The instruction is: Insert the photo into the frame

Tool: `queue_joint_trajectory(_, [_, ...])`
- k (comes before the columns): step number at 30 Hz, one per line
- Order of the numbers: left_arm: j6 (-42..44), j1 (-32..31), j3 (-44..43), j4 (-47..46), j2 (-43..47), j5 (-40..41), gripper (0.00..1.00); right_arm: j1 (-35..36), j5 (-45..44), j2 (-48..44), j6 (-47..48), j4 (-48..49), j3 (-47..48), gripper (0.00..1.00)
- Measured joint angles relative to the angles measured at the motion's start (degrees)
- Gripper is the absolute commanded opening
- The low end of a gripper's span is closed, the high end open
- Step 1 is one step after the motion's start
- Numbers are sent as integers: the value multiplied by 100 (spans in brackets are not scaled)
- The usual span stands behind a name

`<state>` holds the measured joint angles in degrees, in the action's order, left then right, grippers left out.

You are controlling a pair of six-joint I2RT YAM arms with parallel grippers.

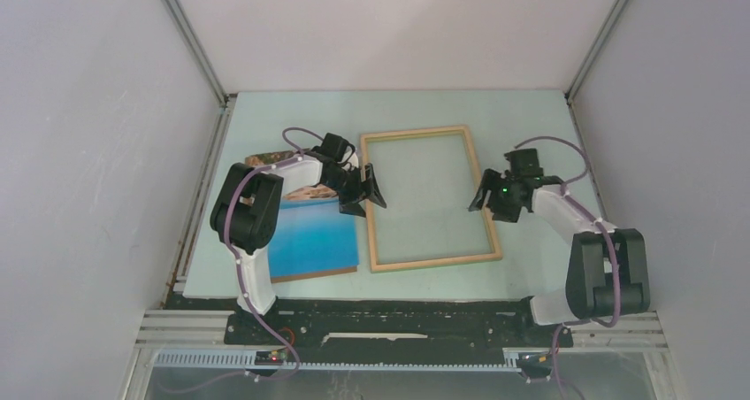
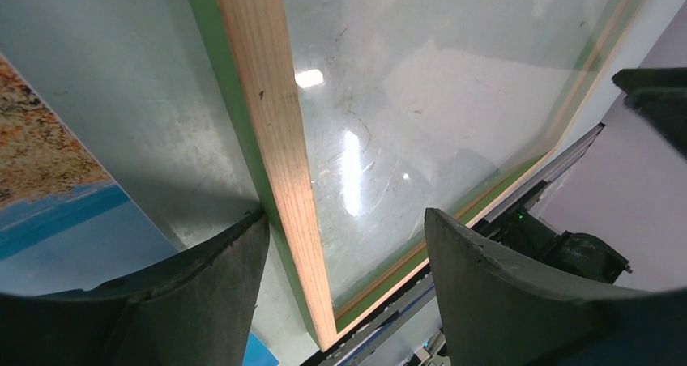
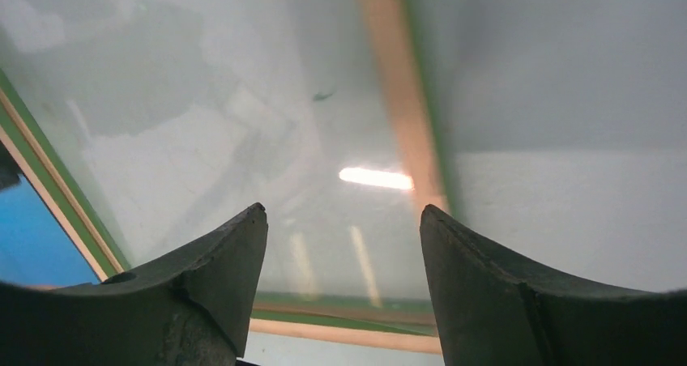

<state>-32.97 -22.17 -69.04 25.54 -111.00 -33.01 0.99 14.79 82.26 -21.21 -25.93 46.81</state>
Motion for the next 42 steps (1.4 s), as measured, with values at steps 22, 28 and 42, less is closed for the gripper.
queue_joint_trajectory(22, [-179,1779,669,-540,2474,168,100,5027,-1213,2452,-2634,-1311,3797,64])
queue_joint_trajectory(28, [-363,1928,885,-614,2822,-22,100,5445,-1808,3451,-2815,-2356,5025,55])
queue_joint_trajectory(42, [-721,2162,1038,-1145,3567,-334,100,5578,-2179,4151,-2942,-3248,5412,46])
